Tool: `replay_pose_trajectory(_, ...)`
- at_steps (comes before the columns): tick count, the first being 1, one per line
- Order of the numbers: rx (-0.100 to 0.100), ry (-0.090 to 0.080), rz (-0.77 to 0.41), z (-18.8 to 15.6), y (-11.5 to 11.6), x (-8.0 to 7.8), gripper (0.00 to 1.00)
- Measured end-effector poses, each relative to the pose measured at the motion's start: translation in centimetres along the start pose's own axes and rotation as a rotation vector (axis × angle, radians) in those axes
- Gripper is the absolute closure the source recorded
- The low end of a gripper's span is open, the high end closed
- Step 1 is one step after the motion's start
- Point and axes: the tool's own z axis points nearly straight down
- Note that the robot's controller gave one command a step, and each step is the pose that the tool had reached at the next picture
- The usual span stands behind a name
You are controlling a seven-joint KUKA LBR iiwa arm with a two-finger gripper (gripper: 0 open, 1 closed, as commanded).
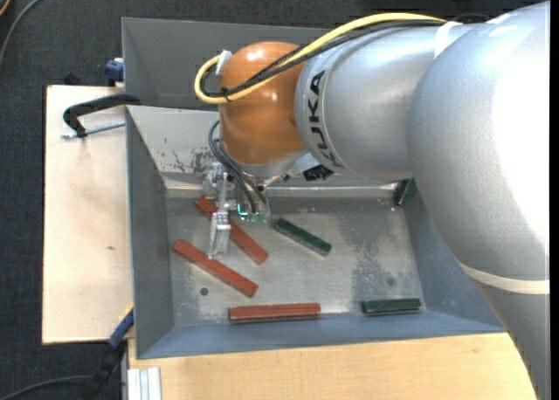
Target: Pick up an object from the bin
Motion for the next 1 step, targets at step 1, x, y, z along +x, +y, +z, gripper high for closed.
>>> replay_pose_trajectory(1,0.004,-0.002,0.033,6.61,-9.06,-1.2,0.0)
